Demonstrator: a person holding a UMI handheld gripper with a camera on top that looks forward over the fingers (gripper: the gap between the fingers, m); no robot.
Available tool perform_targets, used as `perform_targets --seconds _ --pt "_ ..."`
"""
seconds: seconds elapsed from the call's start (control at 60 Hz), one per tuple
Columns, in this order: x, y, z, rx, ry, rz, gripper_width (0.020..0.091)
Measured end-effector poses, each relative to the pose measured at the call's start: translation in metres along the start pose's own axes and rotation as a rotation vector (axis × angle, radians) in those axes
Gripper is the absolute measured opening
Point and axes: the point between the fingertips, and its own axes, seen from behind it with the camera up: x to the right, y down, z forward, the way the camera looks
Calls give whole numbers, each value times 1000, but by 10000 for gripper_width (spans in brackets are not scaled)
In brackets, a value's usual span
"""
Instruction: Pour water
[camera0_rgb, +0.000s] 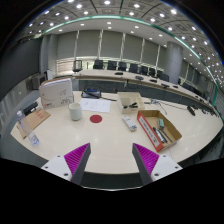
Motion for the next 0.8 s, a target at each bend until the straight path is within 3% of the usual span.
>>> perform_targets --seconds 0.317,0.8 --pt "-119 7 6 -2 -121 -29 855" --pt "-417 45 36 70 -278 -53 860"
